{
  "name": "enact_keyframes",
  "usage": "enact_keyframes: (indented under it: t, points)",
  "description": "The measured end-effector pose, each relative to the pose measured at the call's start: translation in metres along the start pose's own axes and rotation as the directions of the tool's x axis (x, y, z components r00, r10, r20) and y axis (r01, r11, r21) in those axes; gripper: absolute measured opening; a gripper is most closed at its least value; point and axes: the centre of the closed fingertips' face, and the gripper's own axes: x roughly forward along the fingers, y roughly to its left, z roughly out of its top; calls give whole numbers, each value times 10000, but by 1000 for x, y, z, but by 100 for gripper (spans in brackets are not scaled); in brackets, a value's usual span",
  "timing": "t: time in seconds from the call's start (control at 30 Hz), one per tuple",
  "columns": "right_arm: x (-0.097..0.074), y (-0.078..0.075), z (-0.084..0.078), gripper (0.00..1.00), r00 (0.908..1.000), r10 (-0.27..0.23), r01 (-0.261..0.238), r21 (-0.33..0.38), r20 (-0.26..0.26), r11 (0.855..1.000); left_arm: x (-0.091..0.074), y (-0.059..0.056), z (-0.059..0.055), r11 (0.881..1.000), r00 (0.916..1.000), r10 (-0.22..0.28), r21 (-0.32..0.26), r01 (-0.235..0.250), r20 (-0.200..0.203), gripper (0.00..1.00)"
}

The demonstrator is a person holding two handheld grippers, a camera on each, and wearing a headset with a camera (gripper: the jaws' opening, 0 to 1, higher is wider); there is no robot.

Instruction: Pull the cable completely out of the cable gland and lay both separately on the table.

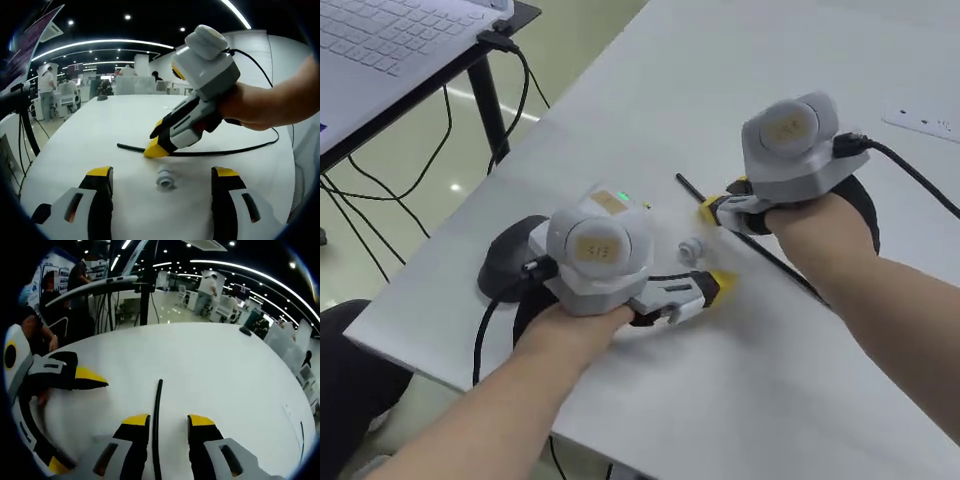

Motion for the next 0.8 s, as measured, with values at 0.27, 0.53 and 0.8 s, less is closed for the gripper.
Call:
enact_keyframes:
  t: [0.27, 0.53, 0.8]
  points:
    - [-50, -46, -43, 95, 9891, -1448, 1304, 2948, 273, 9466, -5, -51, 19, 9772, 9862, -1606, -1474, 1531, -404, 100]
    - [-176, -101, -153, 99, 9594, -2414, 2813, 4302, -1460, 8578, 0, -66, 36, 9818, 9848, -1704, -906, 1667, -340, 100]
    - [-274, -113, -220, 99, 9308, -3119, 3650, 5280, -1906, 7668, 4, -79, 57, 9876, 9905, -1346, -779, 1363, 276, 100]
